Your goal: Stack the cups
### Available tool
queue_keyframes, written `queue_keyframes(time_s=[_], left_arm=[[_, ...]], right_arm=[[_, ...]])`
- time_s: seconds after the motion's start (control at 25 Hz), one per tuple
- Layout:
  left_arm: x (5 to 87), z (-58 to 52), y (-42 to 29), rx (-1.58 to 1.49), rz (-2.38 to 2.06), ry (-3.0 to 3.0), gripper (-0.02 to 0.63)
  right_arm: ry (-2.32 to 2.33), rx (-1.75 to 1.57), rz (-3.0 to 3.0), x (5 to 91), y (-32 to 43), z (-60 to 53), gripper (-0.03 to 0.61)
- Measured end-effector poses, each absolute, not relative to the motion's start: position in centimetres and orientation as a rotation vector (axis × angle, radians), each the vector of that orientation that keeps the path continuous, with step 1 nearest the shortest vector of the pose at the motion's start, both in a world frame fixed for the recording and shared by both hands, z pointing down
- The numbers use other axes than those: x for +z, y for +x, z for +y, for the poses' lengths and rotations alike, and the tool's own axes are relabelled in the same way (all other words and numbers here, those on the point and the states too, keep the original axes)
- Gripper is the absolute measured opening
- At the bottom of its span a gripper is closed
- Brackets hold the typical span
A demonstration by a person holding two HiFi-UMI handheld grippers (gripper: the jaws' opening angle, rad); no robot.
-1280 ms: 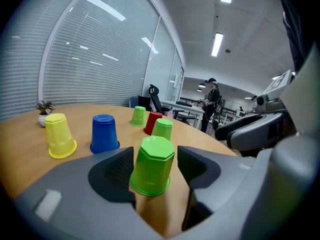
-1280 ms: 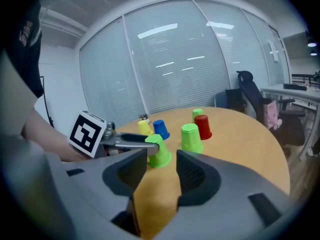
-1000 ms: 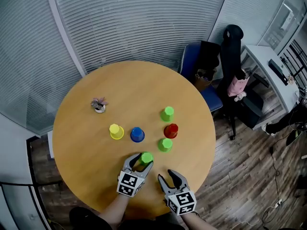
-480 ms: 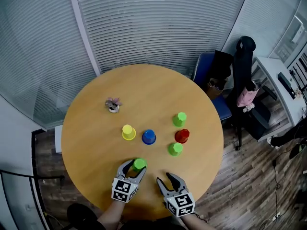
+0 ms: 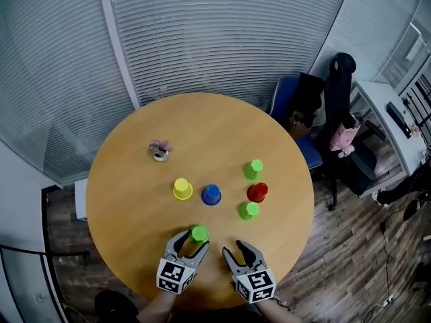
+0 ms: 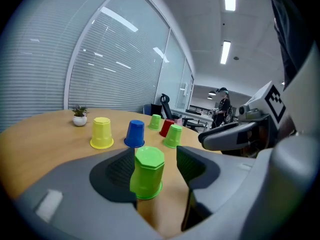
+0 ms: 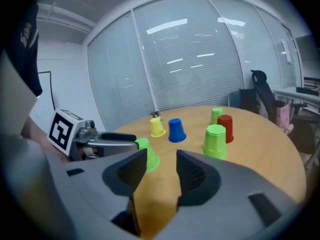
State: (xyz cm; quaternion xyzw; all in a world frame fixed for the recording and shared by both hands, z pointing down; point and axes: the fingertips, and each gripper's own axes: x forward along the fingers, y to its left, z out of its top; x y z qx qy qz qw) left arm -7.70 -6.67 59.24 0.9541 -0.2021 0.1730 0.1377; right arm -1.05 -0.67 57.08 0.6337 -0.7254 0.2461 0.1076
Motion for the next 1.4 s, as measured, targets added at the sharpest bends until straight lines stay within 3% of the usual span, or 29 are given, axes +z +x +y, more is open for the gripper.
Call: queue_keyframes(time_s=[0.36, 0.88, 1.04, 1.4], left_arm=[[54.3, -4.7, -5.5, 0.371, -0.636, 2.822, 0.249], [55.1, -3.6, 3.1, 0.359, -0.867, 2.725, 0.249], [56.2, -3.6, 4.5, 0.379, -0.895, 2.706, 0.249], [57.4, -4.1, 4.6, 0.423, -0.947, 2.650, 0.249]], right_arm=[[1.882, 0.673, -2.163, 56.2, 2.8, -1.9, 0.153], [1.653, 0.558, -2.229, 57.9, 10.9, -4.5, 0.176], [1.560, 0.518, -2.256, 58.8, 11.6, -5.4, 0.224], [1.411, 0.463, -2.302, 60.5, 10.6, -7.3, 0.227]])
